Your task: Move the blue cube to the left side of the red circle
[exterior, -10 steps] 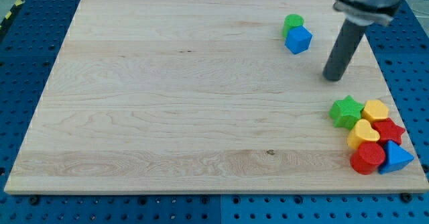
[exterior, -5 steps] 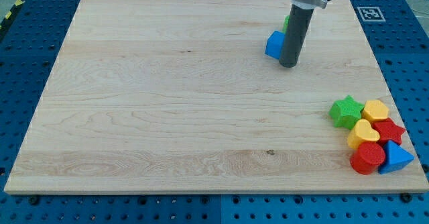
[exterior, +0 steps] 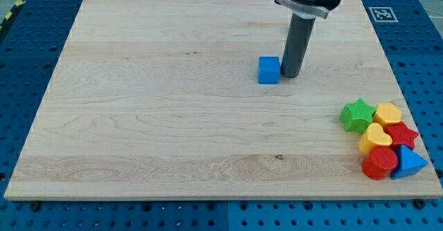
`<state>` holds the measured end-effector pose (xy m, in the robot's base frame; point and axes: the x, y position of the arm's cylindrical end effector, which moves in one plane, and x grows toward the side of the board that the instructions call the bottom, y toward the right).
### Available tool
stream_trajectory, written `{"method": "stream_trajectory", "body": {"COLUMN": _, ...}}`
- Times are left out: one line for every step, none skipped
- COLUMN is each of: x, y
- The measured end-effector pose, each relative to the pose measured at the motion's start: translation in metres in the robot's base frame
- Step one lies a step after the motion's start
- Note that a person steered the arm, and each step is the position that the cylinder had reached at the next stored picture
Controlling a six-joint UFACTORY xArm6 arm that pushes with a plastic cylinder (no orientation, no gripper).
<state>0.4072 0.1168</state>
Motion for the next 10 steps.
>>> {"method": "stream_trajectory", "body": {"x": -0.039, "y": -0.012}}
{"method": "stream_trajectory", "body": {"x": -0.043, "y": -0.048}}
{"method": "stream_trajectory", "body": {"x": -0.008, "y": -0.056}}
{"method": "stream_trajectory", "body": {"x": 0.047, "y": -0.031}}
{"method": "stream_trajectory", "body": {"x": 0.085, "y": -0.007}}
{"method": "stream_trajectory", "body": {"x": 0.088, "y": -0.008}}
{"method": "stream_trajectory", "body": {"x": 0.098, "y": -0.005}}
{"method": "stream_trajectory", "body": {"x": 0.111, "y": 0.012}}
{"method": "stream_trajectory", "body": {"x": 0.125, "y": 0.024}}
{"method": "stream_trajectory", "body": {"x": 0.145, "y": 0.028}}
